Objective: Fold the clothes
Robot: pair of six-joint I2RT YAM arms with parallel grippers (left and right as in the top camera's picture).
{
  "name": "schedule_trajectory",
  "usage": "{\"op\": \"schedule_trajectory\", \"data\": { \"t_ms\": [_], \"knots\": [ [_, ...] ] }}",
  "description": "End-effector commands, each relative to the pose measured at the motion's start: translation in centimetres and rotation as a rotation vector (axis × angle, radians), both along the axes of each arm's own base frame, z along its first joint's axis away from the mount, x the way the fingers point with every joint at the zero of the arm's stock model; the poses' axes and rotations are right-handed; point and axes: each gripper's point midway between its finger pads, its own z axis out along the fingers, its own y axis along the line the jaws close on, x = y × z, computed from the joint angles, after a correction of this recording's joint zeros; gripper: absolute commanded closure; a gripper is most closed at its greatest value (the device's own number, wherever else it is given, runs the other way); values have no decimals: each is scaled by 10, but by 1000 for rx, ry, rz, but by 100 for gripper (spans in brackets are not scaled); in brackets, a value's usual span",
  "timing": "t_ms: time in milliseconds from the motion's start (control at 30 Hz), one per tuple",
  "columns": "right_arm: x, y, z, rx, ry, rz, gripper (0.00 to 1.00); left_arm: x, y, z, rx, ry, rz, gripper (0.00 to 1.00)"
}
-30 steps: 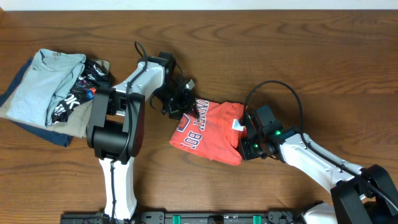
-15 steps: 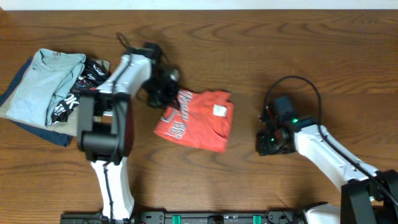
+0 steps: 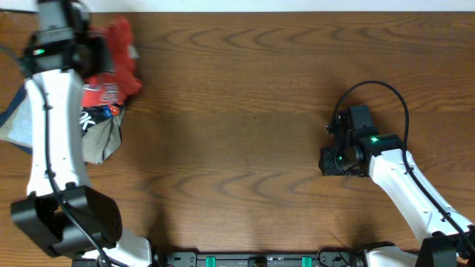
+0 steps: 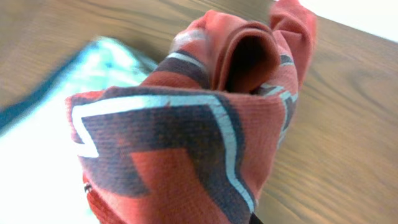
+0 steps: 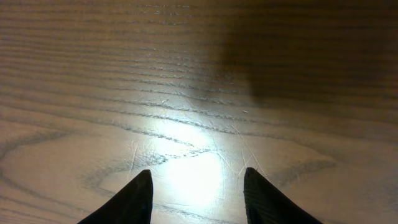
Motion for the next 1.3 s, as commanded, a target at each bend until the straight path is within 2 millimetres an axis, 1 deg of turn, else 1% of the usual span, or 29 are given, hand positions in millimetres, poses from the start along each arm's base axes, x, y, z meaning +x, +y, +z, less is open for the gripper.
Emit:
{"op": "schedule_trajectory", "data": {
  "t_ms": [0,167,233,333,367,433,467,500,533,667,733,767,800,867,933,967,1067,1100,1133,1200,1267],
  "knots": [
    [5,-2,6,-4,-25,4,54,-18,55,5,31,-6,167,91],
    [5,-2,6,-4,-25,4,54,-47,117,-23,-35,25,386,91],
    [4,-2,6,-5,-20,4,54,-58,137,-33,-65,31,470,92],
    [3,-3,5,-7,-13,4,54,-72,159,-44,-104,32,564,91],
    [2,-3,5,-7,-12,4,53,-74,163,-47,-125,28,585,87],
    [3,-3,5,-6,-13,4,53,-74,166,-54,-168,24,583,53],
    [3,-2,5,-6,-14,4,53,-74,167,-58,-184,26,581,31],
    [3,-3,5,-6,-14,3,53,-73,167,-60,-200,26,579,12],
    [3,-3,5,-6,-13,4,53,-73,167,-62,-211,26,576,2],
    [2,-3,5,-7,-11,3,50,-66,161,-58,-255,-7,541,2],
    [2,-3,5,-7,-12,3,45,-59,153,-53,-276,-29,507,2],
    [3,-3,5,-6,-14,3,43,-56,148,-49,-285,-39,487,2],
    [4,-2,6,-5,-17,3,37,-51,141,-45,-292,-49,458,2],
    [6,0,6,5,-25,5,21,-40,122,-36,-304,-68,384,2],
    [10,6,8,38,-44,12,3,-27,97,-27,-299,-76,303,2],
    [13,10,10,63,-56,17,1,-21,81,-24,-286,-72,251,2],
    [22,21,15,125,-93,32,1,-3,30,-23,-264,-38,100,2],
    [26,26,17,149,-113,38,1,2,5,-25,-261,-16,36,2],
    [30,27,19,157,-131,41,1,5,-15,-27,-262,5,-11,2],
    [41,29,23,163,-177,43,1,7,-58,-33,-267,53,-100,2],
    [51,30,28,170,-220,42,1,3,-100,-38,-272,108,-183,2]
  ]
}}
